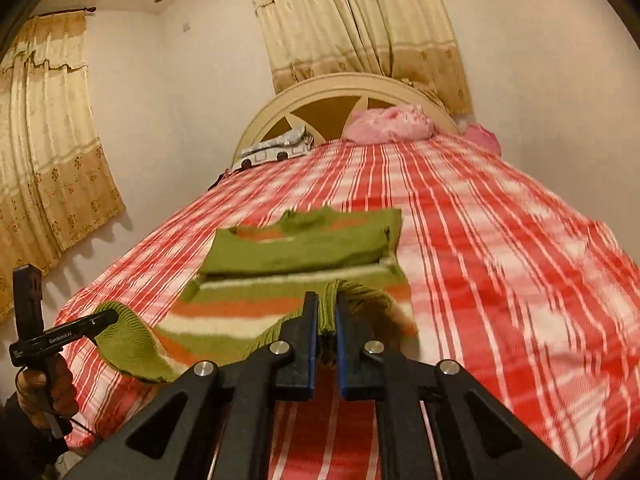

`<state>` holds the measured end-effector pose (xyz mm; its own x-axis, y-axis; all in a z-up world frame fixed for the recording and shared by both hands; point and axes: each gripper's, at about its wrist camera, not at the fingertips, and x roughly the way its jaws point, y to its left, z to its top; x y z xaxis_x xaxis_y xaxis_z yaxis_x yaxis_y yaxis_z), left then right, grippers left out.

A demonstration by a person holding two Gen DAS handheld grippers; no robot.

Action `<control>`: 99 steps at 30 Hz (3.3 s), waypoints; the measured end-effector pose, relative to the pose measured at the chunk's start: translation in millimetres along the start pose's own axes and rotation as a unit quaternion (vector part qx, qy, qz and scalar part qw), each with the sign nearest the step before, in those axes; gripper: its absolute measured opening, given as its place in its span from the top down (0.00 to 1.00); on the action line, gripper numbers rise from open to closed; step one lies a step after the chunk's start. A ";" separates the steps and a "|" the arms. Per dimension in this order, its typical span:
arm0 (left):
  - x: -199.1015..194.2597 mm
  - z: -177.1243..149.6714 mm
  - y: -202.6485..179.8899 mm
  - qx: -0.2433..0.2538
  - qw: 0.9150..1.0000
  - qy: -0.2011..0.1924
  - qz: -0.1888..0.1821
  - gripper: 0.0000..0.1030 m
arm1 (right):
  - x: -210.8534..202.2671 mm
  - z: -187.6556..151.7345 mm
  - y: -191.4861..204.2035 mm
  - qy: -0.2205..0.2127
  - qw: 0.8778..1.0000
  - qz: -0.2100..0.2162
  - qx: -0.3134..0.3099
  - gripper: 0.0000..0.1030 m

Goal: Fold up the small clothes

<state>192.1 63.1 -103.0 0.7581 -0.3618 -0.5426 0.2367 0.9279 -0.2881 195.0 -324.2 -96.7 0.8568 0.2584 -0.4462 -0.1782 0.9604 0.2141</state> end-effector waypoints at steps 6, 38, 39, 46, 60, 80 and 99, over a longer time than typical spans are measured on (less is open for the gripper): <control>19.3 34.7 6.2 0.001 1.000 -0.017 0.007 0.90 | 31.6 42.8 -5.8 -0.004 1.000 0.003 0.003 0.94; 243.5 153.5 69.9 0.010 0.995 0.070 0.067 0.89 | 325.2 150.2 -84.8 0.132 0.989 -0.015 0.058 0.94; 250.1 154.3 73.0 0.007 0.995 0.073 0.071 0.87 | 337.6 147.3 -87.6 0.142 0.988 -0.018 0.056 0.94; 263.3 152.3 74.8 0.011 0.992 0.085 0.094 0.68 | 396.2 135.4 -100.3 0.188 0.981 -0.044 0.036 0.84; 217.4 139.3 90.8 0.008 0.986 0.066 0.151 0.10 | 354.2 116.6 -109.4 0.187 0.980 -0.043 0.048 0.46; 285.6 168.2 121.9 0.045 0.959 0.086 0.265 0.09 | 380.6 72.1 -57.0 0.241 0.968 -0.044 -0.060 0.46; 164.4 80.9 76.1 -0.012 0.988 0.087 0.128 0.10 | 257.0 54.2 -92.9 0.185 0.980 -0.068 -0.025 0.45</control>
<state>383.9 81.5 -150.3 0.6748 -0.1282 -0.7268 0.0357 0.9893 -0.1414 458.0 -352.7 -184.1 0.6425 0.1390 -0.7536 -0.1063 0.9901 0.0920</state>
